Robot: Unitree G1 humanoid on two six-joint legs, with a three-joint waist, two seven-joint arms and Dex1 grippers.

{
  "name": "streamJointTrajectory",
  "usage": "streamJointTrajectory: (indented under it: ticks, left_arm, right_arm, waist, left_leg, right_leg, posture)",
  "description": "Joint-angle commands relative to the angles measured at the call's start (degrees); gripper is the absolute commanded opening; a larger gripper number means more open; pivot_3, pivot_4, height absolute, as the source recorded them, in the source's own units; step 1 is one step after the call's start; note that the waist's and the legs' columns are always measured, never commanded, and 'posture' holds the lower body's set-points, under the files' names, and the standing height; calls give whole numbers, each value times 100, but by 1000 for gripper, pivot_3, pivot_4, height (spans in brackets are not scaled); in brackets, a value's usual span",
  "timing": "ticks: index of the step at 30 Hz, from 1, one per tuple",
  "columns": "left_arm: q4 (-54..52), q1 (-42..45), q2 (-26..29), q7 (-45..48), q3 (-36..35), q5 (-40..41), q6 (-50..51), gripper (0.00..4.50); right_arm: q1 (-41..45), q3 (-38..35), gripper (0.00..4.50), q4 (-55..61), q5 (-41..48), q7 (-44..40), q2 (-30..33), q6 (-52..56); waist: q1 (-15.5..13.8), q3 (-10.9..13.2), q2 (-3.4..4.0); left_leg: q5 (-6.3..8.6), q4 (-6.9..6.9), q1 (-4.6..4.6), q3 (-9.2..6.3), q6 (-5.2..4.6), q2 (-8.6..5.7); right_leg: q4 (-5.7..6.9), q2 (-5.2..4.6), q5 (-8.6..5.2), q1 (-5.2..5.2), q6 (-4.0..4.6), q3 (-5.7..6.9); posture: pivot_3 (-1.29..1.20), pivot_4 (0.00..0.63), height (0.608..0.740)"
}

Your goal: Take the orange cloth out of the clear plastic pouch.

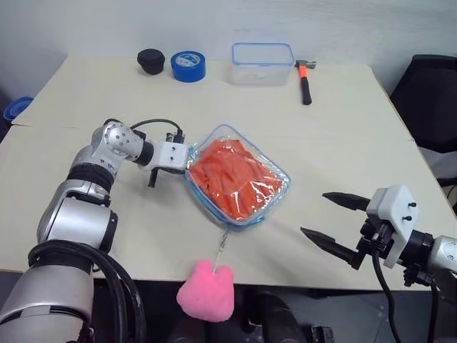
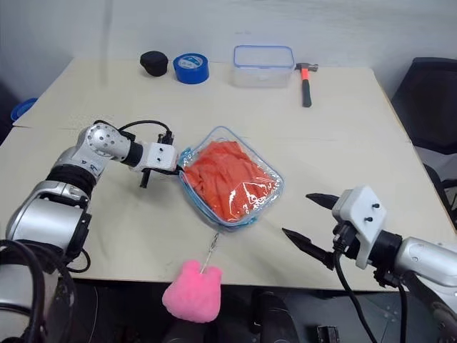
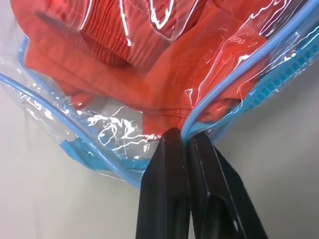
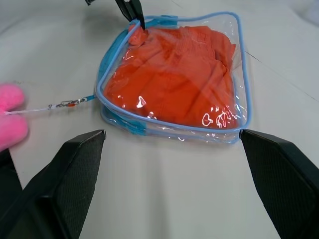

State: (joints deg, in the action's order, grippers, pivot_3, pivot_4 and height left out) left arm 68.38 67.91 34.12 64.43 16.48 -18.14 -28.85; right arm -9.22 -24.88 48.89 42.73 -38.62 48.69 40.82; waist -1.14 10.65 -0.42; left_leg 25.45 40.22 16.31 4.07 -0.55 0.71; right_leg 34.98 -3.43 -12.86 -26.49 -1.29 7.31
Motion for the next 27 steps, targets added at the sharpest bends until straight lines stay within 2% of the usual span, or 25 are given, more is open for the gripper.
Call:
streamJointTrajectory:
  ticks: [1, 5, 9, 12, 14, 18, 25, 27]
  left_arm:
    - [-949, -387, 383, -136, -281, 155, 1156, 29]
    - [-3264, -1664, 962, -46, -792, 359, 3289, 29]
    - [-6228, -3545, 1520, -153, -1519, 324, 5495, 29]
    - [-8451, -4907, 1572, -175, -1867, 376, 7112, 29]
    - [-9448, -5429, 1494, -281, -1897, 449, 7947, 29]
    - [-10222, -5727, 1365, -677, -1802, 539, 8771, 29]
    - [-9807, -5537, 1165, -1391, -1738, 763, 8697, 29]
    - [-9820, -5522, 1100, -1451, -1821, 945, 8785, 493]
  right_arm:
    - [126, 126, 4500, -38, -53, -45, 44, -149]
    - [233, 350, 4500, -110, -118, -37, 16, -210]
    - [232, 487, 4500, -180, -205, -108, -2, -306]
    - [233, 557, 4500, -262, -235, -178, 7, -379]
    - [278, 650, 4500, -330, -278, -230, 11, -429]
    - [489, 876, 4500, -495, -377, -308, 16, -506]
    - [707, 1098, 4500, -697, -483, -443, 13, -587]
    - [697, 1072, 4500, -699, -466, -480, 18, -580]
  waist:
    - [18, 0, 0]
    - [120, 0, -1]
    - [181, 0, 0]
    - [131, -2, 2]
    - [100, -2, 1]
    - [-12, -3, 0]
    - [-35, -3, 0]
    - [-31, -3, 0]
  left_leg:
    - [0, 0, -2, -8, 0, 2]
    - [-1, -2, -4, -15, 2, 12]
    - [-2, -5, -12, -13, 6, 20]
    - [-1, -4, -13, -14, 8, 21]
    - [0, -4, -13, -14, 8, 19]
    - [2, -3, -15, -14, 5, 13]
    - [3, -4, -13, -16, 3, 12]
    - [3, -4, -13, -14, 3, 12]
  right_leg:
    - [2, 0, 0, 0, 0, -4]
    - [4, -1, 0, 0, 0, -47]
    - [5, 1, -1, -2, 2, -61]
    - [4, -1, -2, 0, 4, -66]
    - [2, -2, -3, 3, 4, -73]
    - [-5, -4, -3, 5, 4, -80]
    - [-2, -4, -3, 3, 4, -79]
    - [-1, -5, -3, 3, 4, -80]
  posture:
    - [0, 150, 740]
    - [0, 150, 740]
    - [0, 150, 740]
    - [0, 150, 740]
    - [0, 150, 740]
    - [0, 150, 740]
    - [0, 150, 740]
    - [0, 150, 740]
